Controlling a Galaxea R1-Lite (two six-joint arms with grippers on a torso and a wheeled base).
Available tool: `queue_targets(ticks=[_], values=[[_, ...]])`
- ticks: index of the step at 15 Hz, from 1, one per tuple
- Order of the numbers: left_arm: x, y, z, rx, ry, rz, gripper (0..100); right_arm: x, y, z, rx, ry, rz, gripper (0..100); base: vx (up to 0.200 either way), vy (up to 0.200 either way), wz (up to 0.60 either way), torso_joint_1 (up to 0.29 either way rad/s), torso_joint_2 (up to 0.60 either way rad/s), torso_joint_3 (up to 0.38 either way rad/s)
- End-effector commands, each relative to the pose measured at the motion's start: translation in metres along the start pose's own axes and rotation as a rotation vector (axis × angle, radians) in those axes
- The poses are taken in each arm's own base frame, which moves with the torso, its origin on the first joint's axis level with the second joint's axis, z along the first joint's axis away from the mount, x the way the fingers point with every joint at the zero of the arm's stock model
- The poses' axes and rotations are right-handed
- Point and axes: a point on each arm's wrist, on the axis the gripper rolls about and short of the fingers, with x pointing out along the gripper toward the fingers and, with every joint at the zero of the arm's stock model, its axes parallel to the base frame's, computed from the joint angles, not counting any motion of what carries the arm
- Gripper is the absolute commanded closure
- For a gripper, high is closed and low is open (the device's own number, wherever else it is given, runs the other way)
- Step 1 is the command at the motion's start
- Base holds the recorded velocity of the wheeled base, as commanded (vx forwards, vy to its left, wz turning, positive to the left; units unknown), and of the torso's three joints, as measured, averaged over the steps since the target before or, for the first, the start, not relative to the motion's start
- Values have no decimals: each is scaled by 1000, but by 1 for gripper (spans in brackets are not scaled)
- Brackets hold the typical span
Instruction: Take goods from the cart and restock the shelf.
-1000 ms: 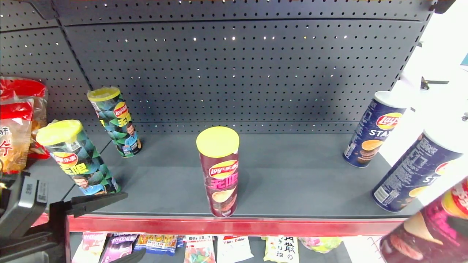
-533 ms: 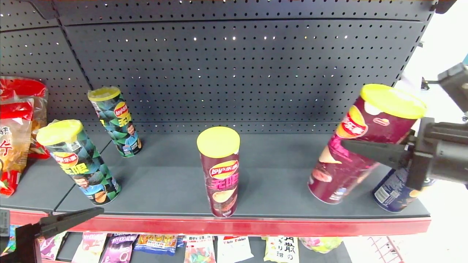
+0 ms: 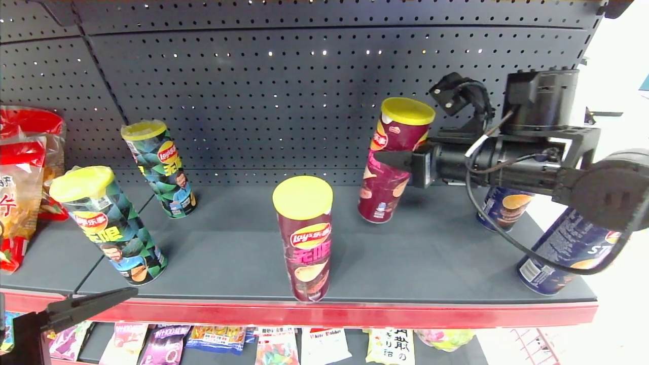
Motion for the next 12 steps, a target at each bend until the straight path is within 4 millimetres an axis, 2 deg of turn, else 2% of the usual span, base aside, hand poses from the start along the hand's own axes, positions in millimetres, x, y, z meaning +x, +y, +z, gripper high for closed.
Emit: queue_targets(ticks=[1, 2, 3, 12], values=[[0, 0, 1, -1, 1, 0, 0, 37, 2, -11, 2, 28, 29, 100, 0, 0, 0, 0, 0, 0], [1, 2, 3, 0, 0, 0, 0, 49, 6, -10, -3, 21, 43, 100, 0, 0, 0, 0, 0, 0], [2, 2, 3, -2, 3, -1, 0, 53, 8, -11, -4, 24, 51, 100, 0, 0, 0, 0, 0, 0], [1, 1, 1, -12, 20, -6, 0, 73, 15, -31, -13, 78, 68, 100, 0, 0, 0, 0, 0, 0]])
